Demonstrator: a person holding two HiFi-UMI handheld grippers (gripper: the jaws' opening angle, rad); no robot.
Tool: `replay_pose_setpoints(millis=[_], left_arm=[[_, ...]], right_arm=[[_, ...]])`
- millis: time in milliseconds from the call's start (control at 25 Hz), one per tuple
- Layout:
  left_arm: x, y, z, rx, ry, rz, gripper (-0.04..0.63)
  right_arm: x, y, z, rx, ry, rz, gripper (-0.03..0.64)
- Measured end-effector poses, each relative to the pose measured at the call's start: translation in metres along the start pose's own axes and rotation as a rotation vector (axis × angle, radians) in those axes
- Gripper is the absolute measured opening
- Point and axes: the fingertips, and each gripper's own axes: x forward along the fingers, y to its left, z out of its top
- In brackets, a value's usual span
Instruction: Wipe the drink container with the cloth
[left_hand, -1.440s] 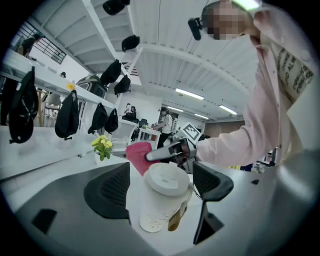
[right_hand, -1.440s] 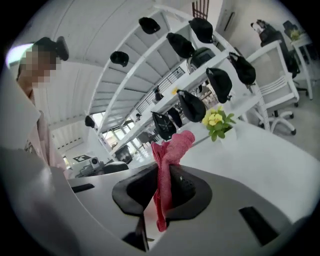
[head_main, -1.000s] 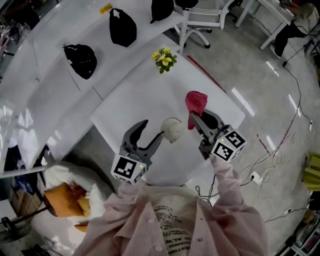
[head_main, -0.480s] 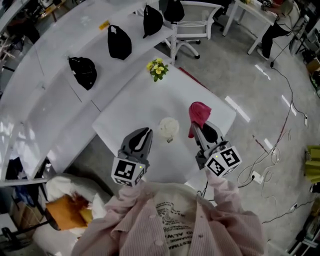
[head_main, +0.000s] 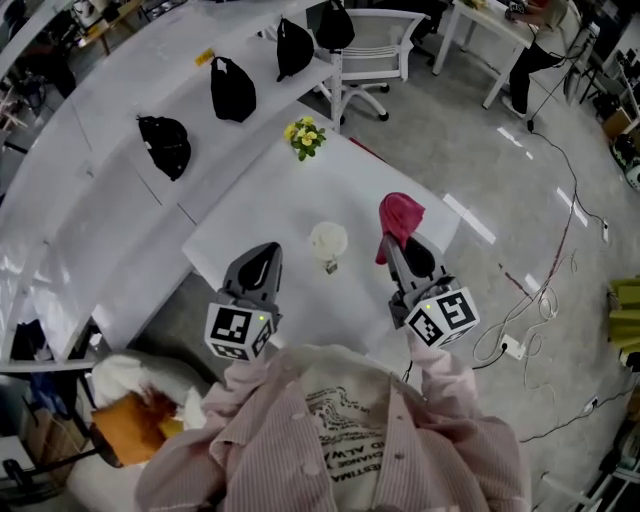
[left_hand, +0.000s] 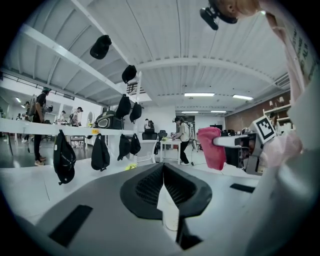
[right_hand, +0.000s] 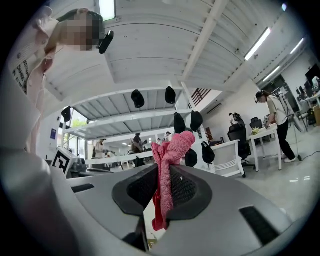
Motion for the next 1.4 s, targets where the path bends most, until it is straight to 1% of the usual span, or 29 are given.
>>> replay_pose_setpoints(millis=[160, 400, 520, 720, 960, 1400], left_arm=[[-0.005, 0.000, 0.008, 0.003, -0.030, 0.004, 0.003], [-0.009, -0.001, 0.009, 0.016, -0.034, 0.020, 0.003], [-0.010, -0.001, 0.009, 0.013, -0.034, 0.022, 0.002], [-0.010, 0.000, 0.008, 0.030, -0.025, 0.033, 0.002], [-0.011, 0.000, 0.007, 0.028, -0.029, 0.040, 0.002], [-0.011, -0.001, 0.004, 0.026, -0.026, 0.039, 0.002]], right_arm=[[-0.013, -0.001, 0.005, -0.013, -0.015, -0.024, 0.044], [-0.023, -0.006, 0.000, -0.047, 0.001, -0.058, 0.044], [-0.023, -0.005, -0.003, -0.046, 0.005, -0.058, 0.044], [-0.022, -0.004, -0.002, -0.056, 0.006, -0.053, 0.044], [-0.024, -0.003, -0.004, -0.075, 0.013, -0.054, 0.044], [-0.029, -0.006, -0.007, -0.073, 0.016, -0.066, 0.044]])
